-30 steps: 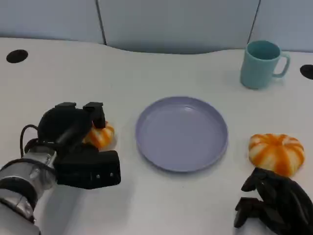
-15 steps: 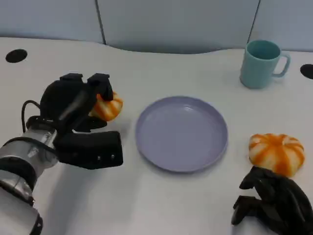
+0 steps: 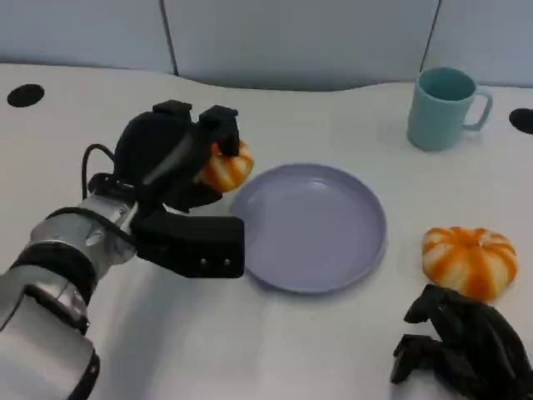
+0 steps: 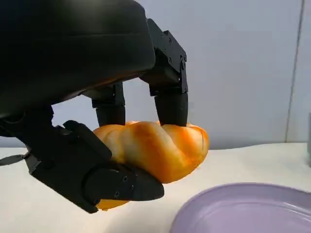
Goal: Grasp the bread from the table and place it into the plate.
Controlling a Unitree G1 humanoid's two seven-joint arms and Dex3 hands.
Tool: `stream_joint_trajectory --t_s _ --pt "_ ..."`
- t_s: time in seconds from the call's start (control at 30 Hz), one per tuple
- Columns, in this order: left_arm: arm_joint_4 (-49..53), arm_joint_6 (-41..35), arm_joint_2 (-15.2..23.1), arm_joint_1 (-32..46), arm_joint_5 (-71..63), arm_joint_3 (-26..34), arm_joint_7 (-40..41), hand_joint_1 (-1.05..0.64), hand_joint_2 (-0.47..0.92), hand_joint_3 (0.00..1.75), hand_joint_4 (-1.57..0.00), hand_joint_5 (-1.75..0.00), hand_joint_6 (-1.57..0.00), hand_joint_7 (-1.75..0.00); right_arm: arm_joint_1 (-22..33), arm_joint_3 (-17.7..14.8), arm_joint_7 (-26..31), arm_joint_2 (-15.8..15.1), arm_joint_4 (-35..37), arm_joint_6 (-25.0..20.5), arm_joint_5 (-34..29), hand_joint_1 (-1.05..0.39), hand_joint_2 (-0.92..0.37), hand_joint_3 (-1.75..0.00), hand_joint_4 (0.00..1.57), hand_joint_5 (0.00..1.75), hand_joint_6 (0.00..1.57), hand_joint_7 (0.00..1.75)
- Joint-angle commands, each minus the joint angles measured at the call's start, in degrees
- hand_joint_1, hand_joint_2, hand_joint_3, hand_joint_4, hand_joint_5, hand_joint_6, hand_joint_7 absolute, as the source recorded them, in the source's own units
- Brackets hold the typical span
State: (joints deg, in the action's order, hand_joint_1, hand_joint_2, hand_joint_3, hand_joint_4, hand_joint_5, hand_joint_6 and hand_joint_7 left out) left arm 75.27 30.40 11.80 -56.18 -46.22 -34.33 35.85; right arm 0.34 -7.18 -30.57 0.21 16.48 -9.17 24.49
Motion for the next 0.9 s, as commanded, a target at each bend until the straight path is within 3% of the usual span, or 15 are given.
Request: stream_joint_trajectory --t_s 0.03,0.43,0.6,0.73,0.83,0.9 --pt "-0.4 0.5 -1.4 -2.7 -1.1 -1.2 1.5 -0.18 0.61 0.88 -0.88 -1.75 -0.69 -1.75 -0.1 0.1 -0.1 -0.1 0.0 0.6 -0.1 -0.86 -0.77 0.00 1.44 0.80 1.28 0.77" --pt "0.0 -0.4 -5.8 -5.1 -2.1 -3.7 -1.8 -0.21 0.66 0.80 -0.88 -1.75 -0.67 -1.75 0.1 0.4 0.7 0.5 -0.6 0.6 -0.7 -0.84 -0.78 0.00 1.43 0.80 1.25 0.80" --pt "0.2 -0.2 -7.4 -5.7 -2.4 -4.5 -3.8 -0.24 0.69 0.71 -0.89 -1.75 -0.68 -1.75 0.2 0.7 0.8 0.8 -0.8 0.9 -0.9 -0.85 -0.77 0.00 1.43 0.81 1.25 0.81" --pt "0.4 -0.3 -8.7 -5.8 -1.9 -4.5 -5.9 -0.30 0.79 0.57 -0.89 -1.75 -0.67 -1.75 0.5 1.1 0.9 1.1 -1.2 1.0 -1.1 -0.85 -0.77 0.00 1.43 0.81 1.26 0.80" --pt "0.5 -0.6 -9.7 -5.5 -1.1 -4.0 -7.7 -0.29 0.79 0.48 -0.89 -1.75 -0.69 -1.51 0.8 1.3 1.2 1.6 -1.8 0.6 -1.0 -0.86 -0.76 0.00 1.44 0.82 1.27 0.79" --pt "0.5 -0.1 -10.0 -5.3 -0.9 -3.7 -8.1 -0.25 0.79 0.47 -0.89 -1.75 -0.72 -1.53 0.9 1.4 1.4 1.8 -2.0 0.5 -0.8 -0.86 -0.76 0.00 1.45 0.81 1.28 0.78"
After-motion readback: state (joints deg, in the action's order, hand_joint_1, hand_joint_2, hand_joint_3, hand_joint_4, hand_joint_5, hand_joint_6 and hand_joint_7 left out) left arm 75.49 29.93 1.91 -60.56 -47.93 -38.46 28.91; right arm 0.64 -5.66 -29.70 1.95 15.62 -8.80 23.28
